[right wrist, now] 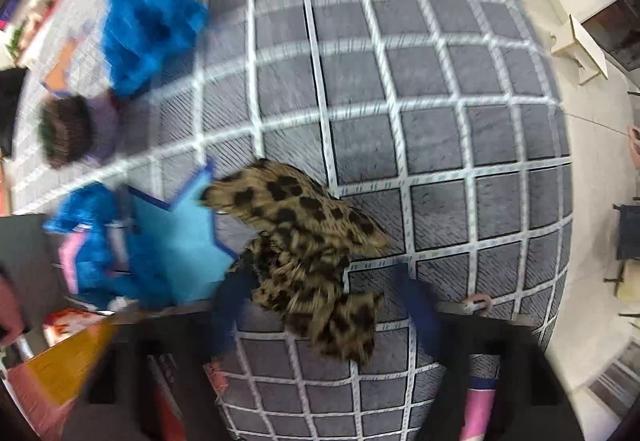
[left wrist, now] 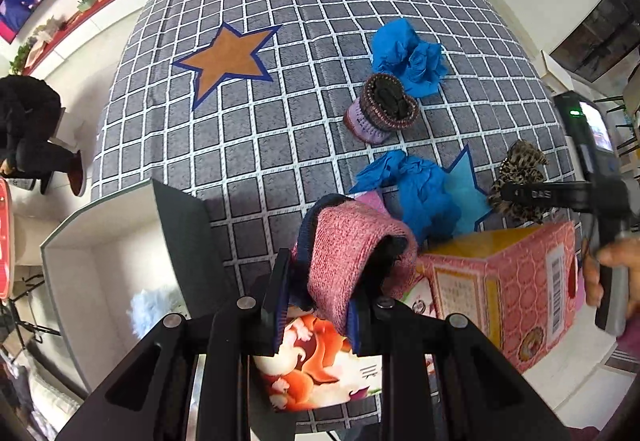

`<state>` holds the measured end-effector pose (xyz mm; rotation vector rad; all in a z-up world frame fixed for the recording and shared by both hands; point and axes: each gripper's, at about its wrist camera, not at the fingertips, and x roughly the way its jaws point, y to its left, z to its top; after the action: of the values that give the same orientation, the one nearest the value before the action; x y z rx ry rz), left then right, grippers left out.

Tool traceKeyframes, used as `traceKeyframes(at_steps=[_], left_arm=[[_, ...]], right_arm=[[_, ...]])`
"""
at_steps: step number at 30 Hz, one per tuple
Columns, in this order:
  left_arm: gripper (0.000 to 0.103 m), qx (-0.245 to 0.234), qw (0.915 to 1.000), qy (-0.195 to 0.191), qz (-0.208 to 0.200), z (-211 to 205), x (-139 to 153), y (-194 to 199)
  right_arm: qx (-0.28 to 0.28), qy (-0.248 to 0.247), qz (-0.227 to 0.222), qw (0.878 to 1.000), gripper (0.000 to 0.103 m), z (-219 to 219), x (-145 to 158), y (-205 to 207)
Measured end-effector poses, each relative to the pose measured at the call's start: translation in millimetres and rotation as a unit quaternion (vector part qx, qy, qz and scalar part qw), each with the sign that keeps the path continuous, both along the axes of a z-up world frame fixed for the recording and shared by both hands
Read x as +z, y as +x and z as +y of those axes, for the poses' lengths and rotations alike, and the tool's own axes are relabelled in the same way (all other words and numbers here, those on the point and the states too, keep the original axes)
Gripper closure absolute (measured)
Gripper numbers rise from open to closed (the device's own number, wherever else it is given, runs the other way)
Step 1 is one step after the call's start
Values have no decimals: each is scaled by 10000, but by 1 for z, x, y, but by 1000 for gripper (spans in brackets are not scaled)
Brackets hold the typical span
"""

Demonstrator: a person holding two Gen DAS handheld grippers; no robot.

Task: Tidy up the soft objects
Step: 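Carry the pink knit item with the left tool while the right tool carries the leopard cloth toward the box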

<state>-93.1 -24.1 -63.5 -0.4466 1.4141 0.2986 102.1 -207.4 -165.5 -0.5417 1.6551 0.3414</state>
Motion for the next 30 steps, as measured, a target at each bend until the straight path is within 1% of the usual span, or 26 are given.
traceKeyframes(at_steps=[1,2,4,6,11,16,18,21,25,30], left_arm=[[77,-7,10000,-2,15,-2,1,-2],[77,-12,10000,-9,23,-3,1,-3],[77,-31,10000,-12,32,-7,3,-6],[77,-90,10000,3,22,-12,7,-11],[77,-270,9996,-1,-30,-25,16,-22],[77,-457,9989,-51,-96,-40,25,-36],[77,-522,9985,-49,-149,-46,29,-42],[77,-554,9982,-80,-237,-52,35,-51],[77,-501,9981,-125,-350,-55,40,-63],[77,-296,9984,-127,-475,-49,47,-83]], right_arm=[[54,14,-155,9999,75,2,3,-1],[139,89,-136,9998,81,5,5,-3],[230,127,-169,9995,81,7,11,-8],[158,263,-181,9994,81,2,21,-12],[-272,565,-157,9979,81,-34,58,-28],[-551,742,-60,9957,81,-65,86,-64],[-583,768,-44,9953,81,-72,95,-79],[-529,791,-10,9955,81,-67,103,-105],[-307,862,26,9958,81,-64,118,-135],[134,977,6,9951,81,-45,134,-168]])
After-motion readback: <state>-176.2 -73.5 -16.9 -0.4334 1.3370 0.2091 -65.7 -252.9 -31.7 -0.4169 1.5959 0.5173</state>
